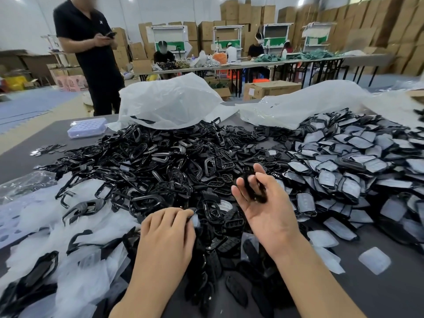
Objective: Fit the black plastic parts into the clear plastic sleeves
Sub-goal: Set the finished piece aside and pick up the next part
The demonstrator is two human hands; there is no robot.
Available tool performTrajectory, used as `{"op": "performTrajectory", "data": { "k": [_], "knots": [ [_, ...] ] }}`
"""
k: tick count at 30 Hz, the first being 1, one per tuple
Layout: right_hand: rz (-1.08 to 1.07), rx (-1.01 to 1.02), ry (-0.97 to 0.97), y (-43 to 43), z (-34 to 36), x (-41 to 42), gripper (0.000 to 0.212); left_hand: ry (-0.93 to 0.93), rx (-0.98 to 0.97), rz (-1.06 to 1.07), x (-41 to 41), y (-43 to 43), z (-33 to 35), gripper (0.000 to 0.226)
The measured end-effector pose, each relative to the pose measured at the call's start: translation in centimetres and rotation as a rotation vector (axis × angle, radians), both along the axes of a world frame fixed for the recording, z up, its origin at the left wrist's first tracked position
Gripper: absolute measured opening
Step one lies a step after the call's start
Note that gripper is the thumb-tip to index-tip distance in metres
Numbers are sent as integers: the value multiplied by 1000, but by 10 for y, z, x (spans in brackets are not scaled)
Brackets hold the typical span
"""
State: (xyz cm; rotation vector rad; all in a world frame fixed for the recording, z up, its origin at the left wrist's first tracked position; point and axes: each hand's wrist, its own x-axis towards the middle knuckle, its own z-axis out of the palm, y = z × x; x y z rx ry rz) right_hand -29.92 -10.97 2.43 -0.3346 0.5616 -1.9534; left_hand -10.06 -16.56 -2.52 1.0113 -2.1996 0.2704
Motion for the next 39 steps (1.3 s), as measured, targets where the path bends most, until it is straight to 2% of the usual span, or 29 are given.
{"op": "performTrajectory", "data": {
  "k": [2,5,7,12,15,17,21,23,26,29,32,35,39],
  "knots": [
    [8,-4,2,0,1,0,38,-27,-11,24,-1,0,-2,26],
    [19,59,101,-3,0,2,23,-64,-9,65,-3,1,-1,31],
    [49,109,195,-4,-2,6,29,-79,7,80,-5,1,1,35],
    [34,175,426,-7,-9,14,32,-85,-7,74,-8,-2,0,16],
    [-7,233,534,-10,-12,16,27,-57,5,77,-8,-1,5,31],
    [-33,286,631,-10,-15,16,21,17,30,55,-7,1,10,33],
    [-89,331,889,-9,-19,20,17,392,294,-126,-11,9,21,20],
    [-56,301,937,-8,-19,25,16,528,447,-189,-14,15,25,15],
    [37,226,939,-6,-17,32,24,646,535,-175,-15,18,28,17],
    [113,166,916,-4,-15,36,30,708,606,-180,-13,16,29,16],
    [116,149,928,-3,-16,38,31,730,730,-227,-11,14,30,14],
    [108,147,959,-3,-15,38,29,782,770,-250,-11,14,31,17],
    [97,155,1036,-1,-14,38,25,699,853,-320,-6,12,35,23]
  ]
}}
